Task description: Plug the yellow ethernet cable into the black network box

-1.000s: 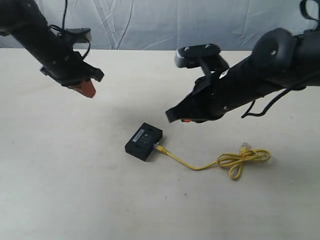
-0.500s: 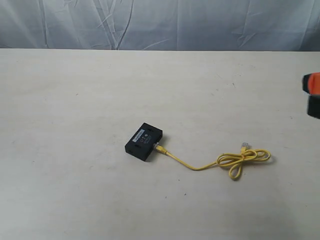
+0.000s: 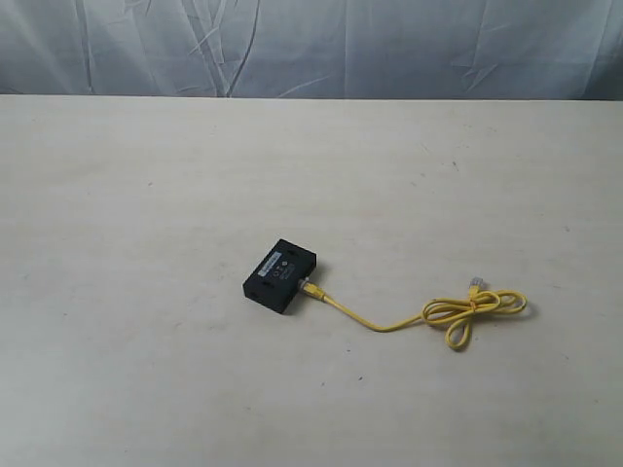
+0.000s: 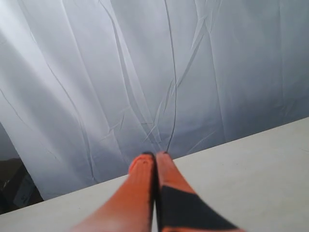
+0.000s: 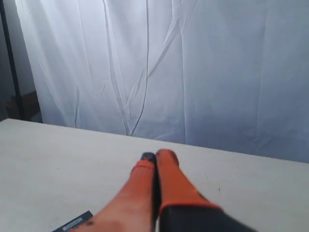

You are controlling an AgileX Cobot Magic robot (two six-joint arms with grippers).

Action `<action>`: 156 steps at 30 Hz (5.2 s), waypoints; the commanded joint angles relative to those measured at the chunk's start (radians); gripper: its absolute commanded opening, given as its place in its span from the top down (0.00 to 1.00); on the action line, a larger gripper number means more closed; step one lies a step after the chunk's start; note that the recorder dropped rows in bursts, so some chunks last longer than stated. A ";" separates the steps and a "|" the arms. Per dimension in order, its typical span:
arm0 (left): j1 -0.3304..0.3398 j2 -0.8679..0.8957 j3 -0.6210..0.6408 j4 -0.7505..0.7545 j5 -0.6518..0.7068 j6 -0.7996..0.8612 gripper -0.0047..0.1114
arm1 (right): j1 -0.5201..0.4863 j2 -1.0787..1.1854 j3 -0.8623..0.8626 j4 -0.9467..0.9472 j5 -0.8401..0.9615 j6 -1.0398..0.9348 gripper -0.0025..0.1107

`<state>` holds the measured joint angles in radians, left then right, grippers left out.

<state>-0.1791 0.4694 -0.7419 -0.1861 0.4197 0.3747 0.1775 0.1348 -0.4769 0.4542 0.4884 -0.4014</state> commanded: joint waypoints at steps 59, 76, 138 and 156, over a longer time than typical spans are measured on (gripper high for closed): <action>0.001 -0.013 0.006 0.009 0.006 -0.006 0.96 | -0.008 -0.135 0.477 -0.446 -0.134 0.385 0.98; 0.001 -0.013 0.006 0.009 0.006 -0.006 0.96 | -0.097 -0.135 0.477 -0.446 -0.134 0.385 0.98; 0.107 -0.469 0.742 0.142 -0.153 -0.016 0.96 | -0.097 -0.135 0.477 -0.446 -0.132 0.385 0.98; 0.107 -0.469 0.742 0.180 -0.158 -0.353 0.96 | -0.097 -0.135 0.477 -0.444 -0.132 0.385 0.98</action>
<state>-0.0784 0.0050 -0.0049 0.0000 0.2759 0.0533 0.0854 0.0062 -0.0013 0.0093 0.3697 -0.0192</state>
